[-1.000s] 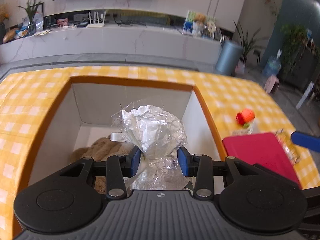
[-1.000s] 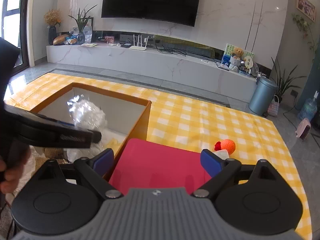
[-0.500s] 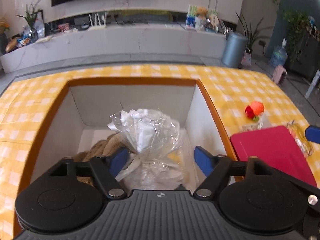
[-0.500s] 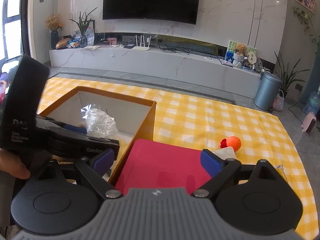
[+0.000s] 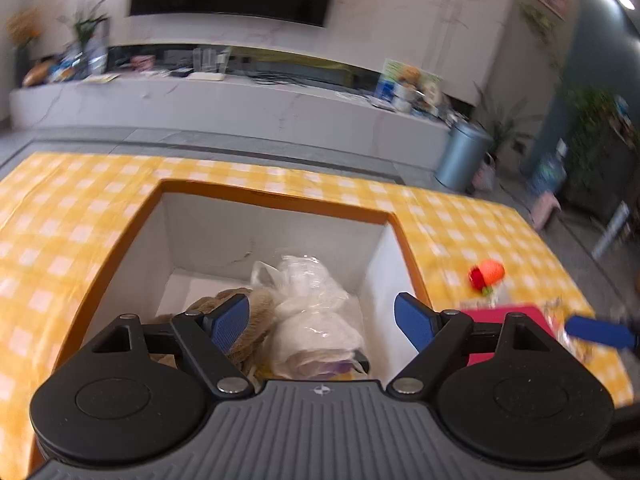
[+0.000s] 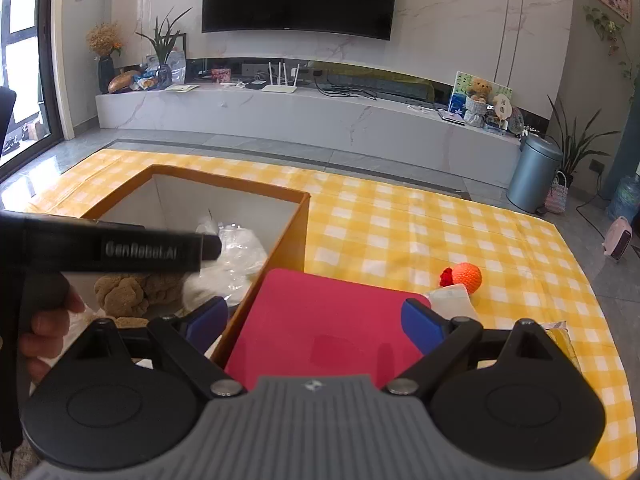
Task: Organize soft objects
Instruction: 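Release the yellow cloth from the right tool while the left tool lowers the bundle into the box, then move both open tools away from the box toward the remaining items on the table, then close the right tool on the yellow snack packet and lift it, then grasp the white mesh bag with the left tool while the right tool holds the packet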
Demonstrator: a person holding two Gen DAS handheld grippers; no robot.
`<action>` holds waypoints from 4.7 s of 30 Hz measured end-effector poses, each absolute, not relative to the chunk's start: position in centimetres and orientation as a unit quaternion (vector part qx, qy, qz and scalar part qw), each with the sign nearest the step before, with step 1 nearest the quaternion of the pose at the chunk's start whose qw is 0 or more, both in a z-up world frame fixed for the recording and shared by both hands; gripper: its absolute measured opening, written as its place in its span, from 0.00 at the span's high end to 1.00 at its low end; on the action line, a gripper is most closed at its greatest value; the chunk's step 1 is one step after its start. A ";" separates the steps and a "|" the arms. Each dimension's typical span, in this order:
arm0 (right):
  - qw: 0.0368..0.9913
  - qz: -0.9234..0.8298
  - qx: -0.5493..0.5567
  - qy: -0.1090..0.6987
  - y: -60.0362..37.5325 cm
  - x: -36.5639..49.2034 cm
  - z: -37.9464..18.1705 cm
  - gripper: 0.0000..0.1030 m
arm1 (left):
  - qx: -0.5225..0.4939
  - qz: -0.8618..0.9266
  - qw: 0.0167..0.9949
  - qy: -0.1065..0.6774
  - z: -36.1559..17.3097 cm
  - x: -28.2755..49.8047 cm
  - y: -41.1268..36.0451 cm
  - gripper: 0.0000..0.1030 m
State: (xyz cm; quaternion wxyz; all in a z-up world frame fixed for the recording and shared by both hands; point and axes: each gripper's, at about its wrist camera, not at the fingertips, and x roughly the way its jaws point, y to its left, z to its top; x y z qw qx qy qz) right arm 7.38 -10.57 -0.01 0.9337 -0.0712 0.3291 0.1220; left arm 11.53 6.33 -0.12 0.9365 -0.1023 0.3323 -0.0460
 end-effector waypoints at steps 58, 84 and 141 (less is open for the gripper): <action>0.952 -0.080 -0.013 0.294 -32.7 6.5 6.4 0.08 | 0.047 -0.067 0.980 0.181 7.3 4.9 -9.0 0.00; 0.903 -0.089 0.115 0.405 -38.5 13.9 -6.7 0.10 | 0.045 -0.095 0.946 0.306 3.5 11.1 -15.4 0.17; 0.907 -0.135 0.069 0.392 -41.1 16.0 -7.6 0.43 | -0.046 0.035 0.918 0.393 -4.1 13.2 -22.3 0.09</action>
